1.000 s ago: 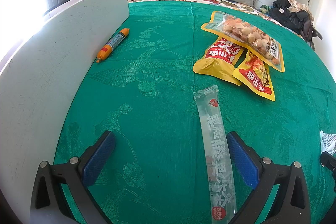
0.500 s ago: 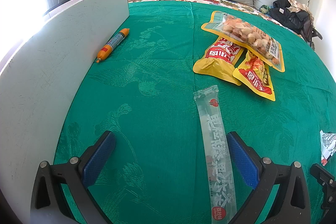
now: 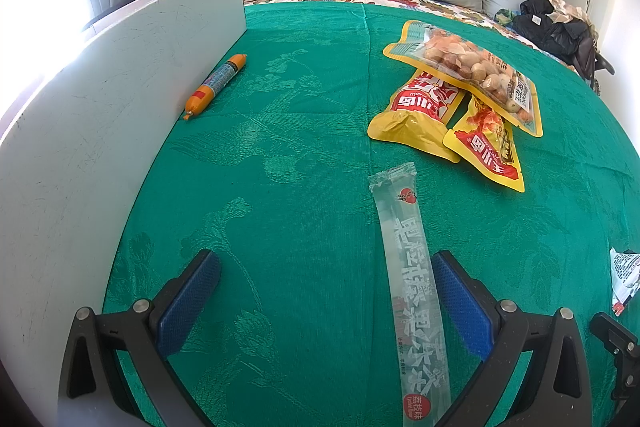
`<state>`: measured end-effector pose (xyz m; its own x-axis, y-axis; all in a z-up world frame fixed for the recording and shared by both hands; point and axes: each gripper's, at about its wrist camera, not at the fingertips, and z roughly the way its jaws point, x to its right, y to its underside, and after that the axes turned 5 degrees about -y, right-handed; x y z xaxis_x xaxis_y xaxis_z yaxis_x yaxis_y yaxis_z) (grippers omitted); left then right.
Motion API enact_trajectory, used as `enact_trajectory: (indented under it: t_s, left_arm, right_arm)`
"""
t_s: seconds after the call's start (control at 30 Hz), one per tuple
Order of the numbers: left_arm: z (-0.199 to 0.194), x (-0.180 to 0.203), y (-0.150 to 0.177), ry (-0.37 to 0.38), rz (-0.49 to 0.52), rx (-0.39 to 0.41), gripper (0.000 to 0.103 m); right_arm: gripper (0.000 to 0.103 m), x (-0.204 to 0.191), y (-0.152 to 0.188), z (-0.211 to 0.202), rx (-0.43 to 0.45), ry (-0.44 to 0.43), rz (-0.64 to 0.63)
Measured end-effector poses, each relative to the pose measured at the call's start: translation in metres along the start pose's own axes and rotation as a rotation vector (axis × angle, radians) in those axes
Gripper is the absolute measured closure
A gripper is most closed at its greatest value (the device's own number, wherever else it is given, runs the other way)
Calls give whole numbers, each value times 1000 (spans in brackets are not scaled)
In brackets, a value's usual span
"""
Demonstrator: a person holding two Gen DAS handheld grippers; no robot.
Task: Organize snacks
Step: 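Close the left gripper on the ice pop tube while the right holds the white bag, then lift the ice pop tube with the left gripper toward the white box while the right holds the white bag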
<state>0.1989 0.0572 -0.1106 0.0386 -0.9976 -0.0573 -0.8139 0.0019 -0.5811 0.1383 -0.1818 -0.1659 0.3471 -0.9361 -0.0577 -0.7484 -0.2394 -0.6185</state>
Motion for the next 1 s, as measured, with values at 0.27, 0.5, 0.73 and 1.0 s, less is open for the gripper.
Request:
enact_trajectory:
  t_s: [0.27,0.5,0.73,1.0]
  left_arm:
    - [-11,15,4,24,64,-129,12]
    - [-36,17,18,110,105,-126,85]
    - [-63,-33,52,245,-64,-121,85]
    - [-94,-70,68,333,-177,-88,85]
  right_arm:
    - [4,0,0,-1,0,0,0]
    - [6,13,3,-12,43,-109,84]
    - [6,27,1,-28,57,-108,216]
    - [62,6,-16,-7,-60,78,179]
